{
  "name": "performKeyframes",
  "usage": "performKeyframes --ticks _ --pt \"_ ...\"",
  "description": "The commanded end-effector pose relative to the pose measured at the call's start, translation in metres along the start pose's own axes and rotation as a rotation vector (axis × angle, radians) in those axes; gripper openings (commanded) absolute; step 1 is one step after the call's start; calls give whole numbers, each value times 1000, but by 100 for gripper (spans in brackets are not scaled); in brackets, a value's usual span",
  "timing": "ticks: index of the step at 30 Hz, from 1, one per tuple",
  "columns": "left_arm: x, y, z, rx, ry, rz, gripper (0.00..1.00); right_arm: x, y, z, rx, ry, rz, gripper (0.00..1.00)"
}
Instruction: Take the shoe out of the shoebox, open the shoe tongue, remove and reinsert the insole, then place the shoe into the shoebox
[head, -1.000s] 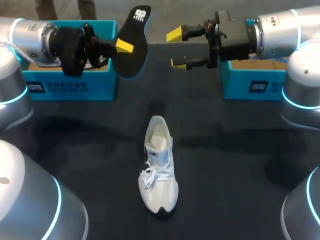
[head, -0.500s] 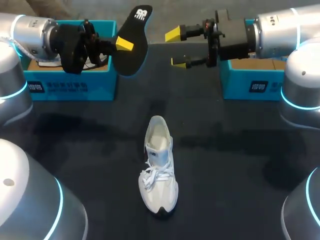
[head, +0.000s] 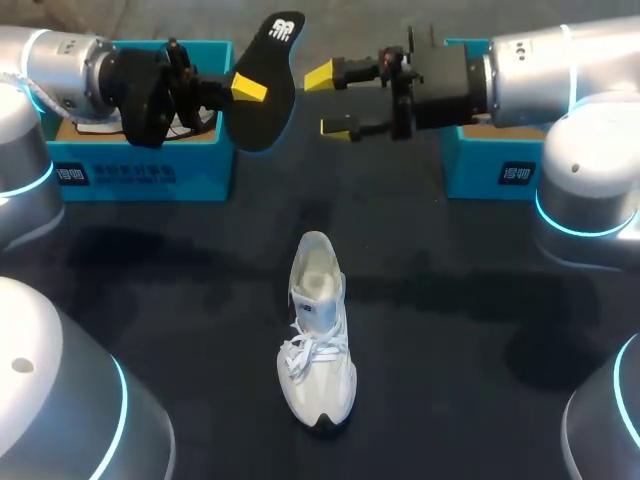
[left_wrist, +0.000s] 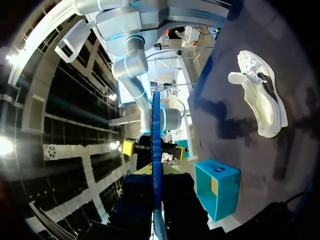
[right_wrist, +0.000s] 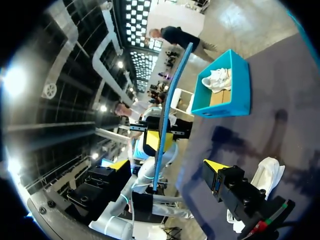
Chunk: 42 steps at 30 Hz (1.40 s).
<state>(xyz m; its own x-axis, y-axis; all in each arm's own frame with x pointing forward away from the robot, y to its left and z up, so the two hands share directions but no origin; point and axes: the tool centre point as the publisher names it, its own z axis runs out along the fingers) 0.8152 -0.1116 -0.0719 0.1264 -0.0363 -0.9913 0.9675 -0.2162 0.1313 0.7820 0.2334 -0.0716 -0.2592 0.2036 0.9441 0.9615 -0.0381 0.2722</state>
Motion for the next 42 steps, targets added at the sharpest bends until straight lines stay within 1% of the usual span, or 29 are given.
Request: performKeyframes --ticks 1,2,3,4,5,10,13,14,23,28,38,42 --pt "1 0 1 -1 -1 2 0 -1 6 12 11 3 -8 90" --pt "1 0 1 -1 -1 2 0 0 8 14 18 6 -19 80" --pt "1 0 1 -1 -1 2 0 0 9 15 19 7 -22 68" --pt "1 0 1 -1 -1 2 0 0 9 16 19 8 -24 65" --pt "1 0 1 -1 -1 2 0 1 12 17 23 13 -28 59" --pt "1 0 1 -1 -1 2 0 4 16 22 32 19 -39 51" --pt "1 0 1 -1 -1 2 0 6 16 25 36 24 -46 53" --pt "1 0 1 -1 -1 2 0 6 15 27 39 25 -48 50" --pt "1 0 1 -1 -1 2 0 10 12 36 51 16 -63 47" --pt "1 0 1 -1 -1 2 0 13 8 44 54 -4 -76 43" --pt "1 0 1 -1 -1 2 0 14 6 51 40 -1 -84 36" --pt "1 0 1 -1 -1 2 0 14 5 53 35 -3 -85 31"
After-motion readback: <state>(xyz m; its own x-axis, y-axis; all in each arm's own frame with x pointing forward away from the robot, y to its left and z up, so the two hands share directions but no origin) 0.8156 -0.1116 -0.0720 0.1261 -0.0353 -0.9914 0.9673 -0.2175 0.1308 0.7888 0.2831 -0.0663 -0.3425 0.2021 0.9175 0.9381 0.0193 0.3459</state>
